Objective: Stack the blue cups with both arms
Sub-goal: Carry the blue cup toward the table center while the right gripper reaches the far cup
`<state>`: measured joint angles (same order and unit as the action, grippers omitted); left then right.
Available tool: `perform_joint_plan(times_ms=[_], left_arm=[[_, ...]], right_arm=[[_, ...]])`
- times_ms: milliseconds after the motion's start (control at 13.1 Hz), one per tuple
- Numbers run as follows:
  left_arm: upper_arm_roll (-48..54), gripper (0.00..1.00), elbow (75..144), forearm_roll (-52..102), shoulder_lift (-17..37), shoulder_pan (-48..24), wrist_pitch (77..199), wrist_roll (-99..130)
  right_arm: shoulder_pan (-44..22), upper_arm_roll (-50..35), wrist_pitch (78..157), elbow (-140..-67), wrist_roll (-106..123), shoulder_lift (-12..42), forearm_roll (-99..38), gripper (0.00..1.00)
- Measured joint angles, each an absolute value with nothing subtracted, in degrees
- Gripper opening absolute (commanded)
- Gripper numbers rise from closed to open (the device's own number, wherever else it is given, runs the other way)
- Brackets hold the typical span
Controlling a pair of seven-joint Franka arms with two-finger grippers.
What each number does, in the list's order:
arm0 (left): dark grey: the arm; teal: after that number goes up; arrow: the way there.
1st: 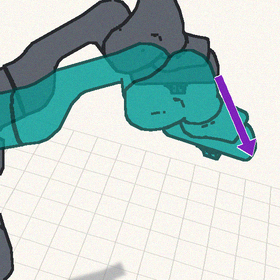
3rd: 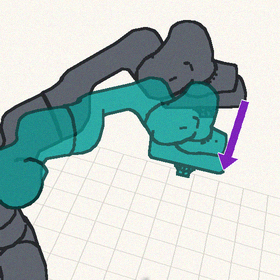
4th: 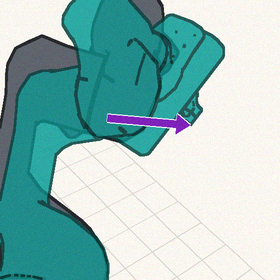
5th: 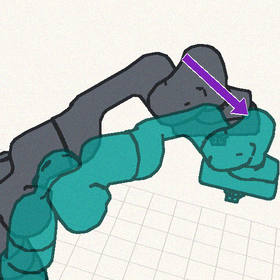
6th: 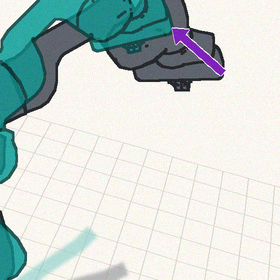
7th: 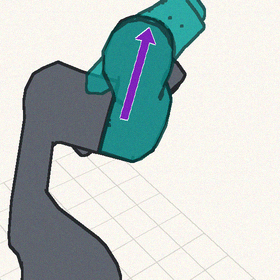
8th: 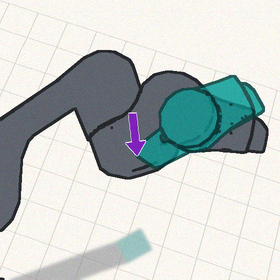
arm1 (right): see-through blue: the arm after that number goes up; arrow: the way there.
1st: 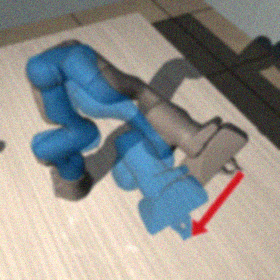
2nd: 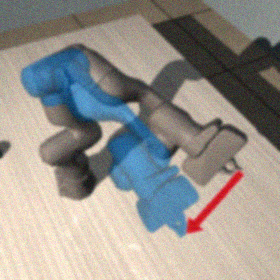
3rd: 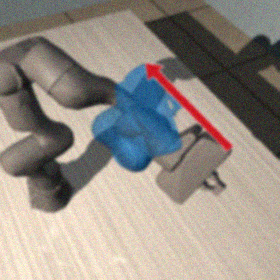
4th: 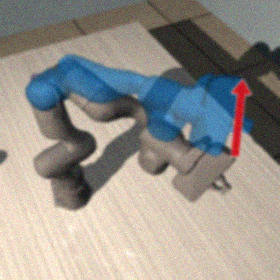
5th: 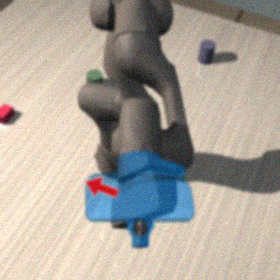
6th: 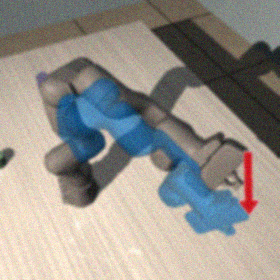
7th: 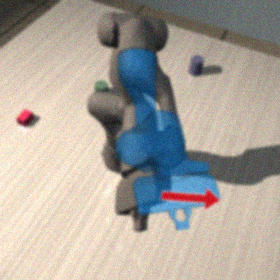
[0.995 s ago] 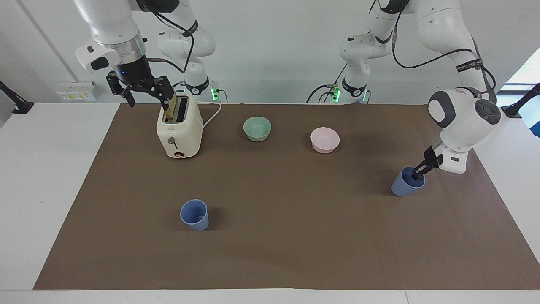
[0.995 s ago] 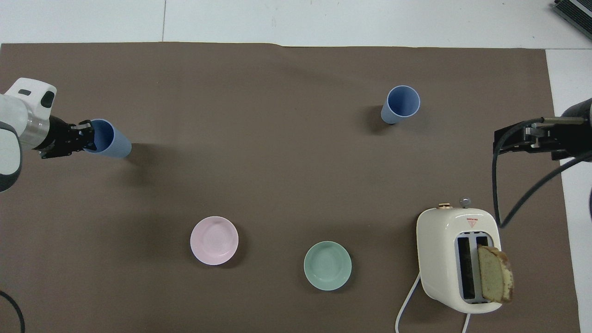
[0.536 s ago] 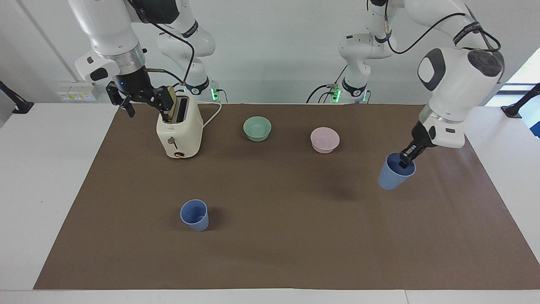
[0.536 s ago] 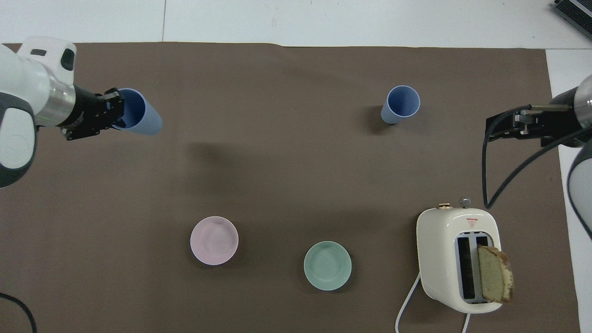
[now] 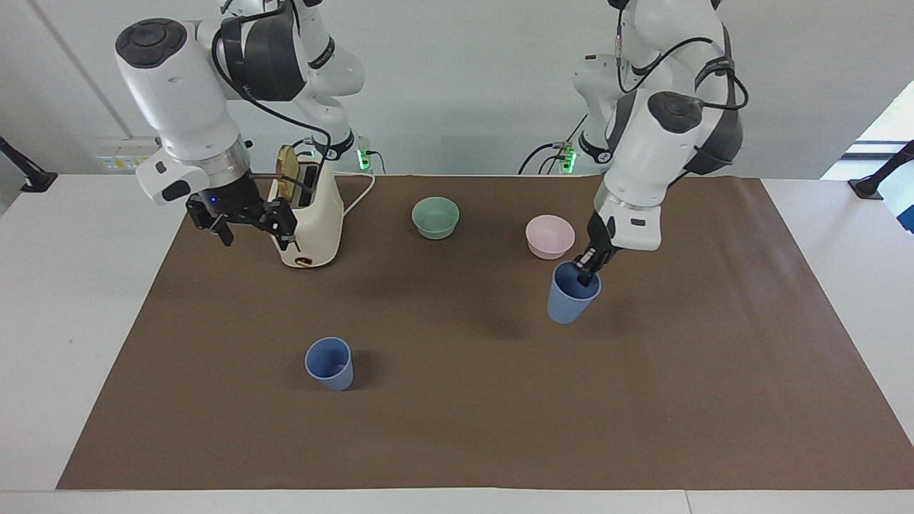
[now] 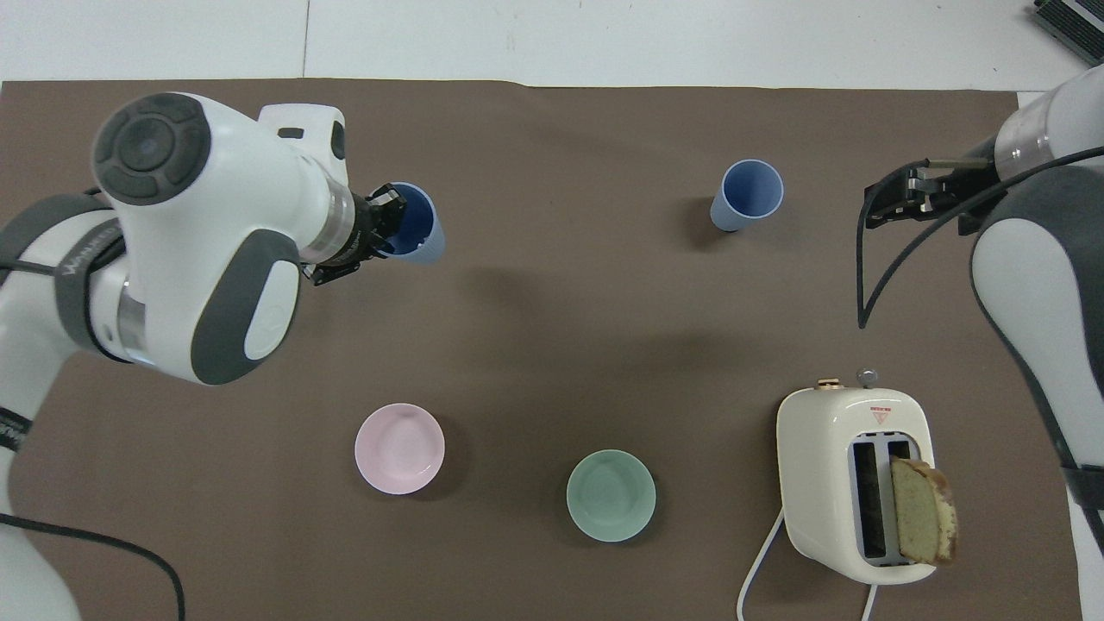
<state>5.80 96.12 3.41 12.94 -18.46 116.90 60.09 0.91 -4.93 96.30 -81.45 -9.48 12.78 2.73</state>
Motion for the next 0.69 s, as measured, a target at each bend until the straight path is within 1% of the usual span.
perform_joint_plan(times_ms=[306, 536, 689], left_arm=[[5.80, 0.00, 98.09, 3.41, 17.36, -24.00, 122.81, 65.12], [5.78, 0.00, 100.37, 3.41, 18.41, -25.60, 124.35, 65.42], [5.76, 0.00, 101.31, 3.41, 18.59, -26.37, 125.62, 65.93]], right_arm=[[0.85, -5.04, 103.52, -80.42, -9.16, 19.52, 2.74, 1.00], [0.80, -5.19, 108.94, -81.51, -9.11, 22.40, 2.75, 1.00], [0.44, -5.21, 110.95, -82.61, -9.09, 23.85, 2.75, 1.00]])
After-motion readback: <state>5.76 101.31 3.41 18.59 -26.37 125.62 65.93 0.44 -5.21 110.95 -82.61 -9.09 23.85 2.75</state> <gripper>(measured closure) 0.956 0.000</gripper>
